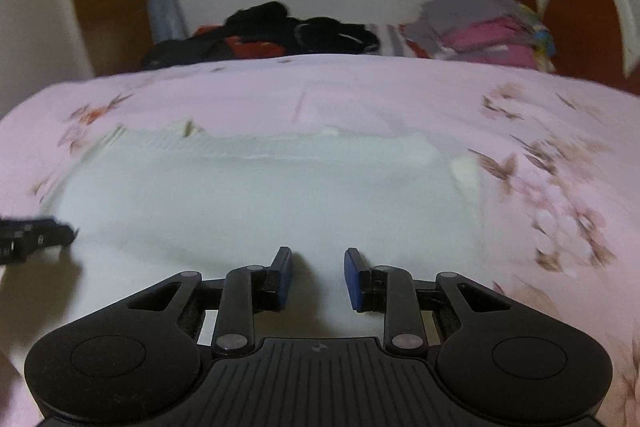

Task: Fold small clothes
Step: 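Open both tools and pull back from the folded sweater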

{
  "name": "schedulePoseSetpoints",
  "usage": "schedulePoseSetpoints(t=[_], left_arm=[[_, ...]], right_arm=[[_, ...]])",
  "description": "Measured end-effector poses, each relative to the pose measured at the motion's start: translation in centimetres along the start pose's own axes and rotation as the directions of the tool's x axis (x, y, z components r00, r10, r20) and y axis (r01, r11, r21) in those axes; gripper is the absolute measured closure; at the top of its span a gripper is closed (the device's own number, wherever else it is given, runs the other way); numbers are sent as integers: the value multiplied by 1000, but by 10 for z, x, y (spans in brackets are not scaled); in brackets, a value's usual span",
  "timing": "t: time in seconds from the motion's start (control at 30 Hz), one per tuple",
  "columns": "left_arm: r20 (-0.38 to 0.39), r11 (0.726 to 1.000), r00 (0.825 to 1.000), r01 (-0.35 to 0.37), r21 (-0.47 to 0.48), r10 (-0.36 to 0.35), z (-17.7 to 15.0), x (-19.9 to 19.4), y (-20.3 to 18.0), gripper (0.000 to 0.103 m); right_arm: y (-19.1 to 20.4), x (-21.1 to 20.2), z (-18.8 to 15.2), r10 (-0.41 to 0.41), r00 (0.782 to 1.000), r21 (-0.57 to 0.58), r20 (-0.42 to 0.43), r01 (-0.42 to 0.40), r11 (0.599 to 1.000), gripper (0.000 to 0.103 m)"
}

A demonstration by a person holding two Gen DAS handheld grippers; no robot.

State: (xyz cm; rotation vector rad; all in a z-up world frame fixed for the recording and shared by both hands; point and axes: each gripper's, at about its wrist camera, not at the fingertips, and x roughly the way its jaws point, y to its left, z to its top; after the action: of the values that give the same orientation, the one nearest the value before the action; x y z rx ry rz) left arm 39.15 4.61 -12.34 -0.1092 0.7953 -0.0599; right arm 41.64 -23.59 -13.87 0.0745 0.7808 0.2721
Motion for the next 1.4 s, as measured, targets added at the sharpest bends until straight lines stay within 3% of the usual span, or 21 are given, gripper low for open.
schedulePoseSetpoints(t=[0.1,0.2,0.33,0.6,1.0,1.1,1.17,1.33,1.4], left_arm=[[-7,1000,1000,-9,-10,9,0,2,0,72],[-18,1000,1000,-20,-14,19,2,1,-3,71],[-32,1000,999,-21,-15,21,2,-3,-8,67],[-44,999,999,-33,-18,33,-9,-14,-14,63],[-63,1000,998,-20,13,21,-33,-33,-5,61],[-68,1000,998,-9,12,10,-36,-37,-3,60],[-72,1000,997,-2,7,2,-38,-41,-2,59],[-73,999,997,7,32,-4,-50,-52,-3,57],[-66,998,998,3,60,1,-55,-53,-5,57]], right_arm=[[0,1,-4,-23,1000,-36,-14,22,999,76],[-2,-2,0,-27,999,2,-27,27,1000,76],[5,-19,-3,2,1000,2,2,-2,1000,76],[9,-31,-25,4,1000,-31,-25,-5,1000,76],[5,-51,-55,-69,996,-51,-52,66,996,75],[3,-62,-52,-59,997,13,-49,59,998,75],[4,-58,-56,-93,992,-5,-87,93,996,75],[7,-75,-60,-102,993,7,-54,102,995,75],[8,-68,-67,-134,985,-21,-107,133,991,75]])
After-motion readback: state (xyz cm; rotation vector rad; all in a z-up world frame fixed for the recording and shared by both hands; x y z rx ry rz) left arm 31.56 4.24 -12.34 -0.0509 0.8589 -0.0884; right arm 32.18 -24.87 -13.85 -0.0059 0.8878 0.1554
